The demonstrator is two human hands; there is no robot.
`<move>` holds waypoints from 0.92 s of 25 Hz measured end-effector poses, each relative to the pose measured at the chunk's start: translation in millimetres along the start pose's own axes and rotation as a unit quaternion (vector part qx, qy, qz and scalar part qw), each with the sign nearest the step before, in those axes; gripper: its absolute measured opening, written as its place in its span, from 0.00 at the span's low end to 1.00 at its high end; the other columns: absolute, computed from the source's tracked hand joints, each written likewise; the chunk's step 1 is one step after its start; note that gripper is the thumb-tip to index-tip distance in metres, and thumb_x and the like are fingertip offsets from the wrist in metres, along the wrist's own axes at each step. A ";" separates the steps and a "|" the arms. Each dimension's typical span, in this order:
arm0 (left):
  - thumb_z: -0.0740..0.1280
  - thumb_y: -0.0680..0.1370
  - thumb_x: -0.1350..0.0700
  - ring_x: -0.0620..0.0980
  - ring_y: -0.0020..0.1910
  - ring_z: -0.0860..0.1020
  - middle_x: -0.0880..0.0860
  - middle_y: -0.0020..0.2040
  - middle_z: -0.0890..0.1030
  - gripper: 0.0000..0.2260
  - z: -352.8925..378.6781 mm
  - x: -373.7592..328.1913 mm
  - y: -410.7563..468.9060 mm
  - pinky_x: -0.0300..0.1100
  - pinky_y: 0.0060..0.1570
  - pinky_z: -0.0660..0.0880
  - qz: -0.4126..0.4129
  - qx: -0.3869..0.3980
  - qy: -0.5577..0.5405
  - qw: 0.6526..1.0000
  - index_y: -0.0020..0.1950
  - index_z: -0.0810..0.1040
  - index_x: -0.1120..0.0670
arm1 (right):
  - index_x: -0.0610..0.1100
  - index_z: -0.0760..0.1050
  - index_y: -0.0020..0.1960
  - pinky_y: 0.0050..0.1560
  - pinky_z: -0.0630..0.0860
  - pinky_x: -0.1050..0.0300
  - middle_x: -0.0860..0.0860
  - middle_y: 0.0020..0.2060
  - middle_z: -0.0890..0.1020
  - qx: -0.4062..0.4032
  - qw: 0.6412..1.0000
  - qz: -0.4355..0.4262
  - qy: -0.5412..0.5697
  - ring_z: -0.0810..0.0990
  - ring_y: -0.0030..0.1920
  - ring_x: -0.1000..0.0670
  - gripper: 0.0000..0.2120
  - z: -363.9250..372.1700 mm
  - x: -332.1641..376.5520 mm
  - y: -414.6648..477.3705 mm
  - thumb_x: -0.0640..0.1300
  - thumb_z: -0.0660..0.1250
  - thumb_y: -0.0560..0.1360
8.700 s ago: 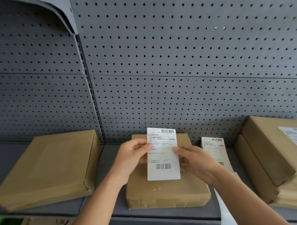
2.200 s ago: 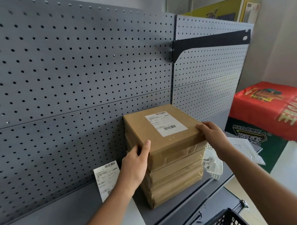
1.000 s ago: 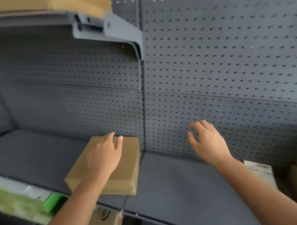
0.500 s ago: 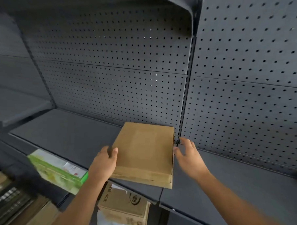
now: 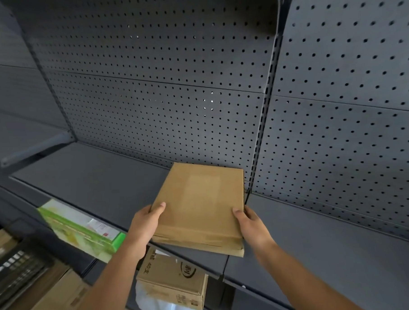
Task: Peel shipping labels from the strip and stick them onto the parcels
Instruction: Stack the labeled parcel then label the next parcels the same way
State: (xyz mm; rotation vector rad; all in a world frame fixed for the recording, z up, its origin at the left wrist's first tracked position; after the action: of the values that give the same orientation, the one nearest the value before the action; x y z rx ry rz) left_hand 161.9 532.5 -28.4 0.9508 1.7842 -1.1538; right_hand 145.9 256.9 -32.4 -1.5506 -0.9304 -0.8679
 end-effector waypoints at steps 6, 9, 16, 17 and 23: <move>0.66 0.80 0.41 0.47 0.48 0.79 0.50 0.53 0.82 0.15 26.8 -15.1 -29.4 0.46 0.47 0.72 0.037 -0.001 0.023 0.999 0.57 0.80 0.52 | 0.51 0.71 0.70 0.55 0.70 0.54 0.57 0.55 0.80 -0.045 0.998 0.006 0.033 0.78 0.55 0.52 0.18 -49.0 -5.5 -16.6 0.54 0.58 0.82; 0.64 0.80 0.39 0.48 0.49 0.78 0.51 0.52 0.81 0.17 59.5 -27.4 -56.4 0.43 0.42 0.71 0.065 0.037 0.052 0.996 0.56 0.78 0.52 | 0.53 0.73 0.68 0.55 0.72 0.54 0.56 0.56 0.82 -0.082 0.995 0.003 0.062 0.79 0.55 0.53 0.16 -98.0 -15.2 -38.5 0.53 0.60 0.81; 0.64 0.80 0.39 0.50 0.50 0.79 0.52 0.50 0.81 0.16 165.0 -52.3 -125.0 0.46 0.48 0.74 0.125 0.140 0.085 0.979 0.52 0.77 0.52 | 0.55 0.76 0.64 0.58 0.76 0.49 0.54 0.54 0.84 -0.202 0.975 -0.005 0.093 0.81 0.55 0.49 0.14 -217.6 -52.3 -102.0 0.54 0.61 0.80; 0.64 0.80 0.39 0.50 0.49 0.79 0.53 0.50 0.81 0.16 179.1 -53.9 -132.8 0.45 0.47 0.73 0.127 0.152 0.086 0.976 0.52 0.77 0.52 | 0.55 0.77 0.63 0.56 0.76 0.50 0.54 0.54 0.84 -0.216 0.972 -0.007 0.096 0.81 0.55 0.49 0.14 -231.1 -57.6 -109.2 0.53 0.61 0.80; 0.64 0.80 0.39 0.51 0.47 0.78 0.54 0.48 0.80 0.18 243.0 -51.3 -165.7 0.44 0.42 0.70 0.132 0.205 0.115 0.963 0.50 0.75 0.55 | 0.54 0.77 0.60 0.57 0.77 0.49 0.53 0.53 0.83 -0.270 0.956 0.003 0.116 0.81 0.55 0.49 0.11 -291.8 -88.8 -138.3 0.52 0.62 0.80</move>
State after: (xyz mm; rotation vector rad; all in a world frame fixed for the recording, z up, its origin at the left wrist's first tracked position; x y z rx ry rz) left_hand 87.9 245.6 8.5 1.5725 1.5531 -1.3054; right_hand -32.9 -25.4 -9.2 -1.8530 -0.5378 -1.3454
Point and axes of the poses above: each hand's wrist, its own y-axis towards the middle knuckle, its own z-axis out of the palm, x = y × z, the point moved 5 cm from there along y, towards the middle knuckle
